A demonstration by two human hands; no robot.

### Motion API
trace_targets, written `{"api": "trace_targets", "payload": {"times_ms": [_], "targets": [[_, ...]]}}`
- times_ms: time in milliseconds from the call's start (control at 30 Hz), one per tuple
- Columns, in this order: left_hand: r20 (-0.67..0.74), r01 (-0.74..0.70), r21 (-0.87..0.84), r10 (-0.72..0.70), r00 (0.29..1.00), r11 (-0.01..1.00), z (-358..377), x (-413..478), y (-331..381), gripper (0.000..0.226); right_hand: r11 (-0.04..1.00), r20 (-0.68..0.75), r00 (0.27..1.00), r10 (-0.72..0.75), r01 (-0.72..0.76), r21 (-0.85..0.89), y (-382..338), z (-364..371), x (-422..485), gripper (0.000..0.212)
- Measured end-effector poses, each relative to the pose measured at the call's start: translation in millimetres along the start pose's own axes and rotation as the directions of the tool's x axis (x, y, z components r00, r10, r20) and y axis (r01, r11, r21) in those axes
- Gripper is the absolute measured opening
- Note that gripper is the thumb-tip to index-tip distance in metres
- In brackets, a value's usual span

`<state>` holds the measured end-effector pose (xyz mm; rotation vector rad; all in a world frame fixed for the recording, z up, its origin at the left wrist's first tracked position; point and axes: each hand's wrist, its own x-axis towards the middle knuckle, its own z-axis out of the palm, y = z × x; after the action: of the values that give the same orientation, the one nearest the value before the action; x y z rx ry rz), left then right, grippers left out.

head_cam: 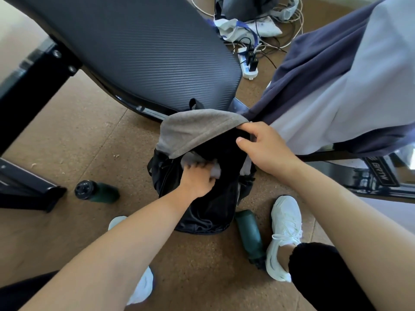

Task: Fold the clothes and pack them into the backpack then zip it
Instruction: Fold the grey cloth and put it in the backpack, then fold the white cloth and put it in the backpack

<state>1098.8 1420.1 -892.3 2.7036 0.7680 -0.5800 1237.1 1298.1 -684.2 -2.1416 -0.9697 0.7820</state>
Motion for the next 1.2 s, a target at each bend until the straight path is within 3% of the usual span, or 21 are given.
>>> {"api": "trace_targets", "payload": {"times_ms": [100, 167, 267, 333, 433, 500, 600, 667, 733, 867, 933, 1067, 1200], "targets": [[-0.085, -0.103, -0.080, 0.096, 0.992, 0.991, -20, -35, 3, 0.048, 0.996, 0.019, 1.000, 0.022, -0.020, -0.092, 4, -2, -13, 0.041], [-0.234, -0.166, -0.123, 0.134, 0.963, 0.978, -41, -59, 10, 0.031, 0.991, 0.012, 0.999, 0.041, -0.039, -0.125, 4, -3, -23, 0.037], [-0.407, -0.205, -0.269, 0.081, 0.910, 0.941, -82, -87, 31, 0.019, 0.987, -0.266, 0.954, 0.135, -0.105, 0.126, -6, -7, -49, 0.015], [-0.457, -0.222, -0.434, -0.001, 0.889, 0.873, -114, -97, 54, 0.022, 0.891, -0.491, 0.802, 0.340, -0.107, 0.442, -13, -16, -67, 0.006], [-0.513, -0.301, -0.606, -0.073, 0.855, 0.737, -159, -101, 94, 0.019, 0.701, -0.582, 0.559, 0.591, 0.001, 0.713, -14, -45, -79, 0.018], [-0.552, -0.369, -0.650, -0.079, 0.830, 0.665, -188, -102, 122, 0.008, 0.648, -0.609, 0.467, 0.641, 0.097, 0.756, -9, -68, -78, 0.031], [-0.591, -0.450, -0.678, -0.067, 0.804, 0.582, -230, -95, 157, 0.010, 0.722, -0.748, 0.371, 0.550, 0.239, 0.649, -8, -98, -77, 0.043], [-0.578, -0.465, -0.718, -0.072, 0.813, 0.518, -254, -87, 177, 0.013, 0.777, -0.803, 0.378, 0.460, 0.267, 0.571, -7, -109, -75, 0.050], [-0.522, -0.445, -0.787, -0.076, 0.850, 0.427, -274, -79, 199, 0.018, 0.765, -0.790, 0.435, 0.433, 0.287, 0.577, -6, -115, -72, 0.049], [-0.281, -0.265, -0.956, -0.142, 0.949, 0.124, -296, -64, 230, 0.039, 0.716, -0.759, 0.429, 0.490, 0.299, 0.631, -4, -123, -72, 0.019], [-0.188, -0.189, -0.982, -0.129, 0.974, 0.007, -301, -63, 234, 0.040, 0.726, -0.766, 0.420, 0.487, 0.293, 0.623, -2, -123, -74, 0.018], [-0.257, -0.261, -0.965, -0.092, 0.962, -0.038, -306, -71, 235, 0.011, 0.726, -0.757, 0.454, 0.469, 0.290, 0.624, 1, -128, -75, 0.023], [-0.363, -0.369, -0.922, -0.070, 0.929, -0.116, -312, -85, 231, 0.014, 0.714, -0.757, 0.447, 0.476, 0.306, 0.630, 2, -130, -75, 0.026]]}}
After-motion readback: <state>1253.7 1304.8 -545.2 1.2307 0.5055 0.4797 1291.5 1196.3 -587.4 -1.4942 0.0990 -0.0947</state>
